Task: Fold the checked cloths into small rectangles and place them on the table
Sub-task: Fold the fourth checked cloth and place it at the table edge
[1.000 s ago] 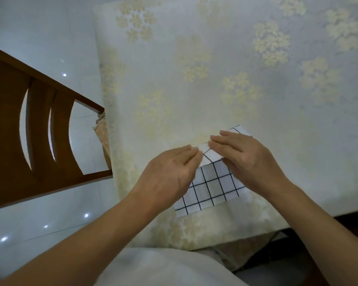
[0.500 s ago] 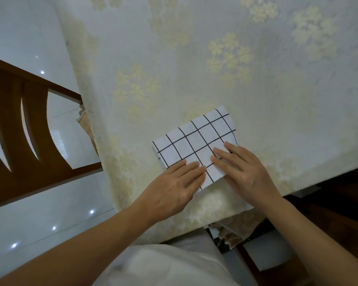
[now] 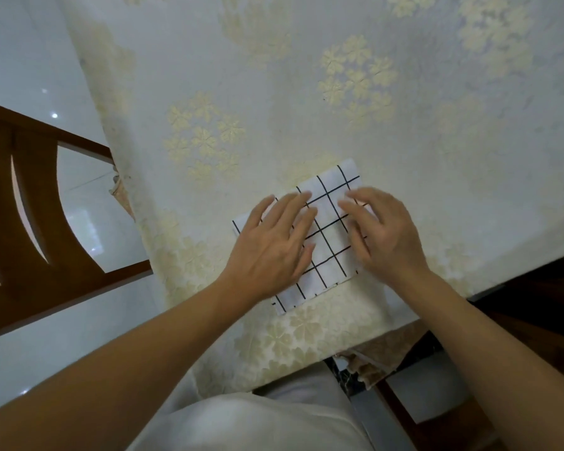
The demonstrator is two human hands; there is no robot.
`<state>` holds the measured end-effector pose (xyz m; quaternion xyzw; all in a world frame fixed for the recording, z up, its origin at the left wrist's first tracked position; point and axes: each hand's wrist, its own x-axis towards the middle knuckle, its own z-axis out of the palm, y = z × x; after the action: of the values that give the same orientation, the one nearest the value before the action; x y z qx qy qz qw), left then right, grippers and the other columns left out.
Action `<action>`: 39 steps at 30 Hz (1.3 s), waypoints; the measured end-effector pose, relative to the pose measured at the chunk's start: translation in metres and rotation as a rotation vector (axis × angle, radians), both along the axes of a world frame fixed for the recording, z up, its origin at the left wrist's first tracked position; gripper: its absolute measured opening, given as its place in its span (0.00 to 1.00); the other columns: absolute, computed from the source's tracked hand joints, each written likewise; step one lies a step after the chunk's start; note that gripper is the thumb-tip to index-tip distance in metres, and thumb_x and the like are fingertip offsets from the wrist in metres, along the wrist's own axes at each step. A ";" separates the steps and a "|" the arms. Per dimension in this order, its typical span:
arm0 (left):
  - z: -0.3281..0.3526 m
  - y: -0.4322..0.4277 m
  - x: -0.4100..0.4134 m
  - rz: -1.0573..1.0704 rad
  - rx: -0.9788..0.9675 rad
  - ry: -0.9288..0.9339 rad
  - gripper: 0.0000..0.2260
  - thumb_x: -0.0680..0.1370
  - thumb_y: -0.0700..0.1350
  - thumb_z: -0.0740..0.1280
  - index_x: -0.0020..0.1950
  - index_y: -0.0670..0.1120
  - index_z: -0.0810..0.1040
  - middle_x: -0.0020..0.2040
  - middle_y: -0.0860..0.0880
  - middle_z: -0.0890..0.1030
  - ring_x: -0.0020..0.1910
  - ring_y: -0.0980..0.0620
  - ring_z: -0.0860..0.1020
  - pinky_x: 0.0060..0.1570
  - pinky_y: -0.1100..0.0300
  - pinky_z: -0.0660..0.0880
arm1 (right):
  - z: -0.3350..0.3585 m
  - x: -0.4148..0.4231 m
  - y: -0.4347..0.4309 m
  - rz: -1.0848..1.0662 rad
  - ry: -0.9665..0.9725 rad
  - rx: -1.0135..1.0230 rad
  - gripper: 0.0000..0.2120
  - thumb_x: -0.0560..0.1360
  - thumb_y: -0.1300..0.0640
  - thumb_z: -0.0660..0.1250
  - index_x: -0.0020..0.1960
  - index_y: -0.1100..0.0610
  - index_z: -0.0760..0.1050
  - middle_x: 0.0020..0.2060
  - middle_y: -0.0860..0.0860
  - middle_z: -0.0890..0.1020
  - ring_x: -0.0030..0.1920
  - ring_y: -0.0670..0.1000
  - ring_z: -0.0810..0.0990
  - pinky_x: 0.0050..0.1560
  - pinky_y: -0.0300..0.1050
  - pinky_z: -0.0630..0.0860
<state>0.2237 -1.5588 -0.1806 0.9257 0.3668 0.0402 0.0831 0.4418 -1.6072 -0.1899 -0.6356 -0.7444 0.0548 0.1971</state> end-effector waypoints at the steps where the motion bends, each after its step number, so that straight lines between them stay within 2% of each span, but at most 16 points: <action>1: -0.005 0.007 0.005 0.017 -0.013 0.054 0.27 0.83 0.56 0.53 0.77 0.41 0.63 0.79 0.42 0.61 0.77 0.44 0.60 0.74 0.45 0.58 | -0.002 -0.005 0.014 -0.011 0.005 0.001 0.16 0.81 0.58 0.60 0.65 0.63 0.77 0.64 0.59 0.78 0.66 0.60 0.75 0.66 0.56 0.72; 4: -0.022 0.015 0.011 0.024 -0.053 0.168 0.32 0.83 0.60 0.47 0.81 0.41 0.48 0.82 0.44 0.48 0.80 0.48 0.46 0.77 0.44 0.51 | -0.011 -0.025 0.045 0.014 -0.052 -0.110 0.23 0.84 0.50 0.54 0.75 0.61 0.67 0.75 0.57 0.68 0.77 0.58 0.63 0.76 0.57 0.59; 9: -0.043 0.010 0.004 0.048 -0.068 0.193 0.34 0.83 0.63 0.45 0.81 0.41 0.44 0.82 0.44 0.44 0.80 0.48 0.43 0.77 0.45 0.50 | -0.037 -0.033 0.054 0.047 -0.243 -0.300 0.33 0.83 0.38 0.42 0.81 0.58 0.53 0.80 0.52 0.55 0.80 0.53 0.51 0.78 0.58 0.51; 13: -0.046 0.008 0.000 0.053 -0.064 0.195 0.35 0.83 0.64 0.44 0.81 0.42 0.43 0.82 0.45 0.43 0.80 0.49 0.42 0.77 0.45 0.49 | -0.044 -0.016 0.054 0.056 -0.368 -0.336 0.37 0.81 0.34 0.41 0.81 0.56 0.44 0.81 0.51 0.46 0.80 0.52 0.44 0.79 0.57 0.47; 17: -0.042 0.003 -0.016 0.077 -0.111 0.189 0.35 0.83 0.62 0.47 0.81 0.41 0.43 0.81 0.44 0.43 0.80 0.48 0.42 0.78 0.46 0.50 | -0.045 0.004 0.061 -0.006 -0.334 -0.354 0.37 0.81 0.33 0.42 0.81 0.56 0.42 0.81 0.51 0.45 0.80 0.52 0.43 0.79 0.58 0.47; 22: -0.029 -0.005 -0.044 0.033 -0.086 0.275 0.37 0.82 0.64 0.47 0.80 0.39 0.44 0.81 0.41 0.43 0.80 0.45 0.42 0.77 0.43 0.51 | -0.032 -0.004 0.051 -0.140 -0.272 -0.375 0.38 0.81 0.34 0.40 0.81 0.58 0.40 0.81 0.52 0.41 0.80 0.53 0.40 0.79 0.58 0.42; 26: -0.029 -0.004 -0.030 -0.078 -0.067 0.272 0.39 0.82 0.66 0.46 0.80 0.37 0.44 0.81 0.39 0.43 0.80 0.43 0.43 0.77 0.43 0.52 | -0.035 -0.043 0.030 -0.050 -0.237 -0.298 0.33 0.83 0.42 0.44 0.81 0.60 0.48 0.81 0.55 0.50 0.80 0.55 0.48 0.79 0.58 0.50; 28: -0.033 -0.003 -0.023 -0.095 -0.078 0.277 0.39 0.82 0.66 0.45 0.80 0.37 0.45 0.81 0.39 0.43 0.80 0.43 0.43 0.77 0.43 0.53 | -0.041 -0.045 0.027 -0.069 -0.249 -0.324 0.31 0.84 0.43 0.45 0.81 0.60 0.49 0.81 0.54 0.51 0.80 0.54 0.49 0.78 0.58 0.53; 33: -0.037 -0.004 -0.040 -0.139 -0.107 0.292 0.42 0.80 0.69 0.46 0.80 0.37 0.42 0.80 0.39 0.41 0.80 0.43 0.41 0.78 0.45 0.49 | -0.043 -0.019 0.031 -0.042 -0.293 -0.363 0.34 0.82 0.38 0.40 0.81 0.56 0.43 0.81 0.51 0.47 0.80 0.52 0.44 0.79 0.56 0.47; 37: -0.031 -0.003 -0.057 -0.210 -0.112 0.304 0.41 0.81 0.68 0.47 0.80 0.37 0.43 0.80 0.37 0.41 0.80 0.42 0.41 0.78 0.43 0.49 | -0.037 -0.006 0.029 -0.201 -0.254 -0.427 0.35 0.82 0.36 0.41 0.81 0.56 0.40 0.81 0.51 0.43 0.80 0.51 0.41 0.79 0.56 0.45; 39: -0.028 -0.002 -0.058 -0.387 -0.094 0.260 0.37 0.82 0.65 0.47 0.80 0.39 0.44 0.81 0.39 0.43 0.80 0.43 0.43 0.77 0.42 0.50 | -0.031 -0.016 0.016 -0.282 -0.210 -0.418 0.35 0.82 0.37 0.42 0.81 0.57 0.43 0.81 0.52 0.45 0.80 0.51 0.43 0.79 0.54 0.44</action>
<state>0.1654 -1.5613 -0.2089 0.9713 0.1917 -0.1132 0.0843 0.4255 -1.5908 -0.2207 -0.7620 -0.6376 0.1132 -0.0108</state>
